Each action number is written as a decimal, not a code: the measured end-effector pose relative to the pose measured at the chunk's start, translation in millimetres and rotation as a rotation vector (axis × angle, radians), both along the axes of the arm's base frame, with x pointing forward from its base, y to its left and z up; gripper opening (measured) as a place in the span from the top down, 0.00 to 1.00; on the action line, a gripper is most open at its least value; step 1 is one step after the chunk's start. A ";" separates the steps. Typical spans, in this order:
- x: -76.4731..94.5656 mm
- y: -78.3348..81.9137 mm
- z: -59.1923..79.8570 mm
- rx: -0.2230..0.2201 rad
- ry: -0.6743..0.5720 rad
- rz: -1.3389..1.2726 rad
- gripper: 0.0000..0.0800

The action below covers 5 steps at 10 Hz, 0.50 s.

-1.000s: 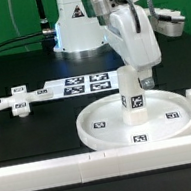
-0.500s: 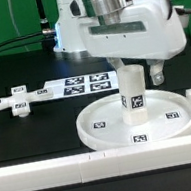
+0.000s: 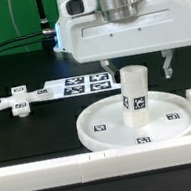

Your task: Assemble round table

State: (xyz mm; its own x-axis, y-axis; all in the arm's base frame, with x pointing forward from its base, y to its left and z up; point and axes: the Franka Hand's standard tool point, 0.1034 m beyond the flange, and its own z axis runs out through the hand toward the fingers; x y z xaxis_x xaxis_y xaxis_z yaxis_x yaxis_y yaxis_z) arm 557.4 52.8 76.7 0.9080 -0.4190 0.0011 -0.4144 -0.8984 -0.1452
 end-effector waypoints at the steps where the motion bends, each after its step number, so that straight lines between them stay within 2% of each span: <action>1: -0.1 -0.4 -0.2 -0.005 -0.009 0.068 0.19; 3: -0.2 -0.6 -0.4 -0.014 -0.026 0.199 0.19; 5: 1.8 -0.7 0.0 -0.046 -0.062 0.441 0.19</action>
Offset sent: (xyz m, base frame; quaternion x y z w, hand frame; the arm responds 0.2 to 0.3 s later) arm 0.0000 0.0000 0.0000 0.0000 0.0000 -0.1938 0.9810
